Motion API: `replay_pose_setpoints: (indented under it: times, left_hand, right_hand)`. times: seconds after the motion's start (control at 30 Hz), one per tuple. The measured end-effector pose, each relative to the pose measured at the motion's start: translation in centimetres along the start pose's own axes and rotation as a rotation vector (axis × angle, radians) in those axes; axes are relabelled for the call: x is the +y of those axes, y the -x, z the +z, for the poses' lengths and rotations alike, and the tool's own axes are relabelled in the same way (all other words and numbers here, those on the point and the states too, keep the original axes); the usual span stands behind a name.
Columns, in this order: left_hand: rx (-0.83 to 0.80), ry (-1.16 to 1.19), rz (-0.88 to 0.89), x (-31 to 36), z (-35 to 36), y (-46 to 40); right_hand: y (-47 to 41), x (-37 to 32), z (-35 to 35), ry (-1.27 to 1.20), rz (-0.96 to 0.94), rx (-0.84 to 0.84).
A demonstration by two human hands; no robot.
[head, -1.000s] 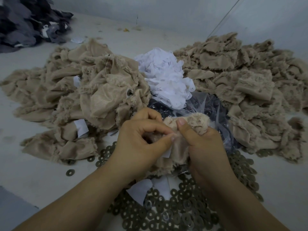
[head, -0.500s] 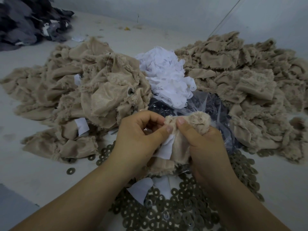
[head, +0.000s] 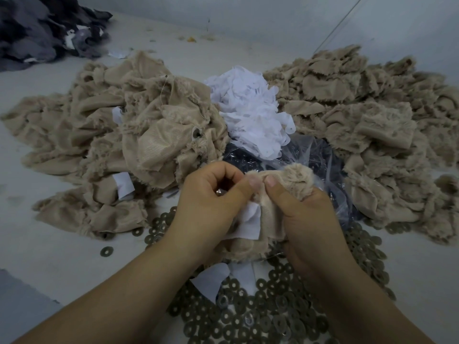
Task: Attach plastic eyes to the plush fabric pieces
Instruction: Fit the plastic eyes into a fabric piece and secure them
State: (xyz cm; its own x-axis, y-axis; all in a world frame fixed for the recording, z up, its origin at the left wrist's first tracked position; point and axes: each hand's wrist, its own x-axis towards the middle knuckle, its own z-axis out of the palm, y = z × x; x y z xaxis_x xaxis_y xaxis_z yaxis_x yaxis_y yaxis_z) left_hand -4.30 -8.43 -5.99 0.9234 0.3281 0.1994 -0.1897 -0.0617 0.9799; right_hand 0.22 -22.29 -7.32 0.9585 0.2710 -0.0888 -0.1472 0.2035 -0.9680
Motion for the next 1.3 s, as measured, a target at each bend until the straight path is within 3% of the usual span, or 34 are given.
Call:
replay_pose_setpoints:
  times: [0.33, 0.43, 0.57, 0.7, 1.3]
  left_hand:
    - [0.017, -0.002, 0.024, -0.4, -0.2, -0.1]
    - [0.013, 0.000, 0.037, -0.5, -0.2, -0.1]
    - [0.008, -0.026, 0.046, -0.7, -0.1, -0.2]
    - [0.011, -0.009, 0.028, -0.7, 0.0, -0.2]
    - [-0.080, 0.141, -0.107, -0.2, 0.1, -0.6]
  right_hand:
    - [0.1, -0.3, 0.3, 0.011, -0.012, 0.051]
    - [0.1, -0.5, 0.4, -0.049, 0.116, 0.076]
    - [0.3, -1.0, 0.6, -0.241, 0.304, -0.039]
    - [0.4, -1.2, 0.6, -0.241, 0.264, -0.136]
    - [0.5, -1.8, 1.4, -0.396, 0.358, -0.151]
